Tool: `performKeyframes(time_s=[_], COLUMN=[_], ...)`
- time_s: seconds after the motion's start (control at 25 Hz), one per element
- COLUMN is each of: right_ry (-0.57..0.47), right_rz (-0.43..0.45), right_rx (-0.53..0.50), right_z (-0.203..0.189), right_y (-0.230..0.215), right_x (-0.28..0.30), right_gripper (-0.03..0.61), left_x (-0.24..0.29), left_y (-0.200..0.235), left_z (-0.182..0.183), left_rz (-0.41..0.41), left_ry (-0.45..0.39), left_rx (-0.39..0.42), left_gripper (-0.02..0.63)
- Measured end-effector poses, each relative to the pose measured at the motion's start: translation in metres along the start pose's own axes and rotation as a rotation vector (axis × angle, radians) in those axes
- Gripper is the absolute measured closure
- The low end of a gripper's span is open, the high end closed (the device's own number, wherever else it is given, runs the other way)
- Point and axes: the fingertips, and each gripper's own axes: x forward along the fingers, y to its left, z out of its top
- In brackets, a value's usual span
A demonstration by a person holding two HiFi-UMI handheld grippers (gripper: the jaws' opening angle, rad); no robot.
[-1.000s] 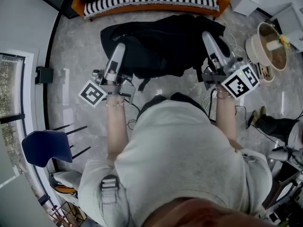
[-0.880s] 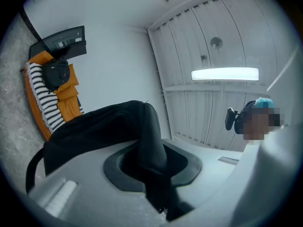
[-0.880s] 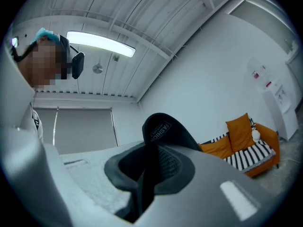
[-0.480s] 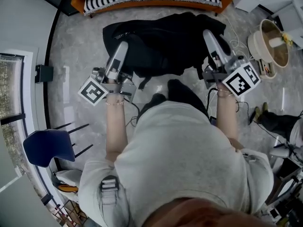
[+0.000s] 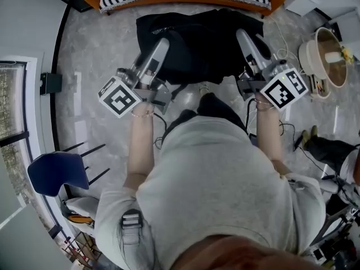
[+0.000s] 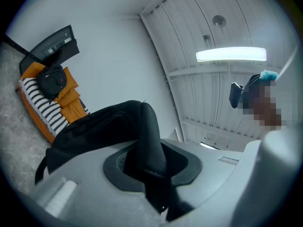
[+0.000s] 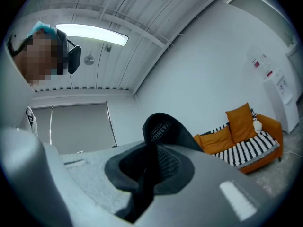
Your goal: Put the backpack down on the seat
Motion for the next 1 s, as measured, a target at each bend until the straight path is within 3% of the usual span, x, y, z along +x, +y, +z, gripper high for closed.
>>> performKeyframes(time_s=[0.2,0.48,0.68,1.0], right_ry=[0.013,0.018,0.022,0.023], right_rz=[0.028,0.046,0.043,0.069], right_rx=[0.023,0.020,0.035,0.081], right_z=[0.013,0.025,0.062,0.092], right_y=[-0.068,-0.072,-0.157,-0.237], right_x=[0.079,0.098,0.169,0.198], right_gripper=[0.557,0.561,0.566,0.568], left_x=[0.078,0.101,0.194,0.271], left_y=[0.058,0.056,0.113,0.153], left_z=[0.027,0.042,0.075,0.081], left_rz=[0.048,0.033,0.054,0.076], left_ry=[0.054,0.022,0.017,-0.012], left_rx=[0.063,0.075,0.068,0.059], left_gripper=[0.531,0.531,0.531,0.532])
